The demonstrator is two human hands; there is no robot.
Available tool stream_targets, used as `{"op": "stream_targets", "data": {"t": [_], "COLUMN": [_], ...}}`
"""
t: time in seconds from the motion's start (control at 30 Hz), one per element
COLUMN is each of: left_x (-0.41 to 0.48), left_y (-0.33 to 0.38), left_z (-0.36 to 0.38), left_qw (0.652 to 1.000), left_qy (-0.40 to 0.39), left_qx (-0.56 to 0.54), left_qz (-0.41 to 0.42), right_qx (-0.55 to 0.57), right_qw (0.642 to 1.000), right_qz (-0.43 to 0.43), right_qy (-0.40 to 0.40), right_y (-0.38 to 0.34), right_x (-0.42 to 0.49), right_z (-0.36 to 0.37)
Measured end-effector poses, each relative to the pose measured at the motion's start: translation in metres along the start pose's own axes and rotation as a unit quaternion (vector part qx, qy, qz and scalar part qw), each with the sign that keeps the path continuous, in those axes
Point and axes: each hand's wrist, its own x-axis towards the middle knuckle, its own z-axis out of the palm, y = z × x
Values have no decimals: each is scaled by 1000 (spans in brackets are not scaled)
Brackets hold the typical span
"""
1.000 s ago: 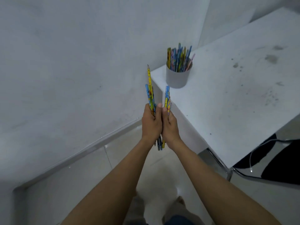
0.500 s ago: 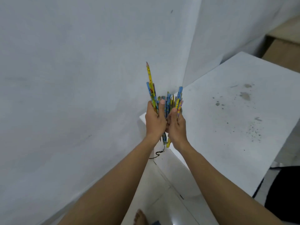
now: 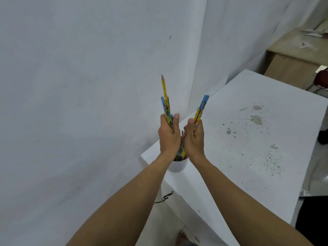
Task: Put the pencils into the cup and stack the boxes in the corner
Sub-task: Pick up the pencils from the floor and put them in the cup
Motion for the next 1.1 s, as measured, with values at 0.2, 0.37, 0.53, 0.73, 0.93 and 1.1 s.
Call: {"op": "stream_targets", "data": {"t": [0.2,0.37,0.53,0.73,0.93,1.1], "left_x": [11,3,4,7,10,17], "left_y": [-40,-78,-80,-80,-93,-94], "left_z": [20,30,33,22,10,9], "left_qw": [999,997,997,996,989,978], "left_qy": [33,29,36,52,-1,-6], "left_qx": [18,57,68,69,139,197], "left_qz": [-25,-33,-28,-5,49,67], "right_qx": [-39,-63,-45,-58,-192,-233], "right_qw": [999,996,994,991,976,970], "right_qz": [7,33,39,4,-87,-52], "right_qy": [-9,-44,-96,-119,-63,-50], "right_y": [30,61,88,94,90,91], "right_x": [27,30,25,25,21,30], "right_z": [4,3,3,3,5,1]}}
